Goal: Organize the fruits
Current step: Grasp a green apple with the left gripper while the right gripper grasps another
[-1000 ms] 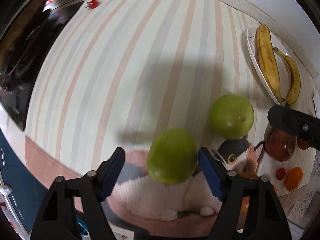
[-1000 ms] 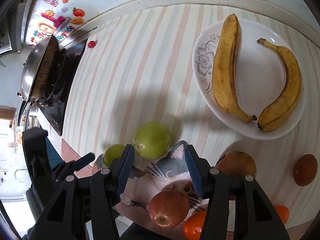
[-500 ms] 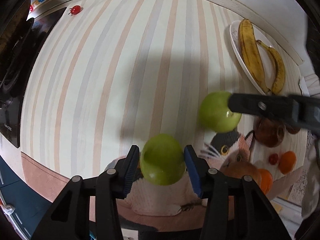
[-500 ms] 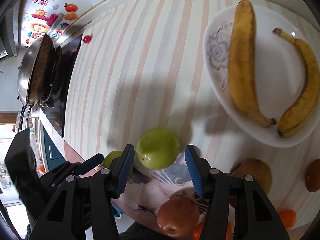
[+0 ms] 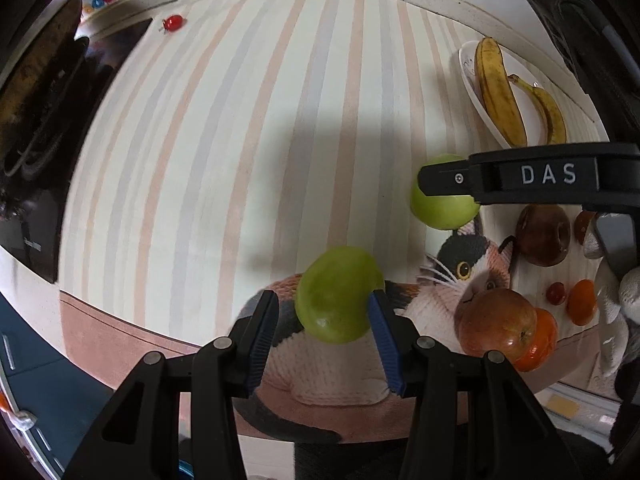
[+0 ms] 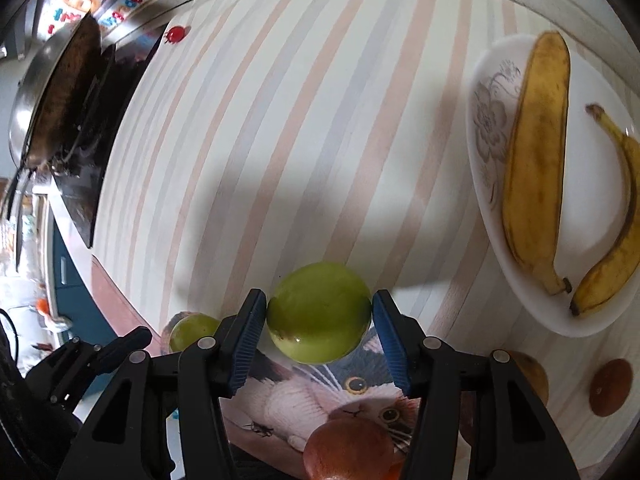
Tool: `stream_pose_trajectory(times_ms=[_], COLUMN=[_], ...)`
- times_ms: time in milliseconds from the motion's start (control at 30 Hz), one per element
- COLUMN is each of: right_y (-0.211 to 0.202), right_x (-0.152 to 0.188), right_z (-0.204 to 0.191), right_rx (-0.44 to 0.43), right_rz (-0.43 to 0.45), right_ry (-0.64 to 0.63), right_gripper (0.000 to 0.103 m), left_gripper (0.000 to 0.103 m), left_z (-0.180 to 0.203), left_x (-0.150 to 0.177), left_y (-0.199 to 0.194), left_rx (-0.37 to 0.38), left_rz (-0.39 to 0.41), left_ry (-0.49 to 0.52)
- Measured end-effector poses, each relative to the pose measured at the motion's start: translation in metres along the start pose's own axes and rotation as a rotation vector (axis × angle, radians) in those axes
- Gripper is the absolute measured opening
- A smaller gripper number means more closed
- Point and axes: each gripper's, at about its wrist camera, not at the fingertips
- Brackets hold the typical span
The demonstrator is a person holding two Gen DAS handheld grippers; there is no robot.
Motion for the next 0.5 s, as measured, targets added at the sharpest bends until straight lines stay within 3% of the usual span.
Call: stream_pose_trajectory(times_ms=[267, 400, 500], right_y=[0.009, 0.011, 0.011], right_x=[-0.005, -0.004, -0.003], right_z=[0.005, 0.003, 0.005], right_rx=[0.000, -0.008, -0.017], right_rz=[-0.013, -0.005, -0.002], right_ry=[0.007, 0.003, 0.002], right_gripper=[0.058, 0.058, 0.058], left_gripper=[0.050, 0.051, 0.049], left_z=[0.014, 0.026, 0.027], left_x=[-0.015, -0.021, -0.026], left_y=[0.025, 0.028, 0.028], left_rx=[0.050, 0.003, 0.007], left_rz=[-0.063, -0.038, -0.028], left_ry=[-0.012, 0.025, 0.025])
Point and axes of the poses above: each gripper's, at about its wrist camera, not at the fingertips, and y roughly the way its jaws point, z to its right, x to its underside, and after that the axes turned 10 degrees about x, right-handed
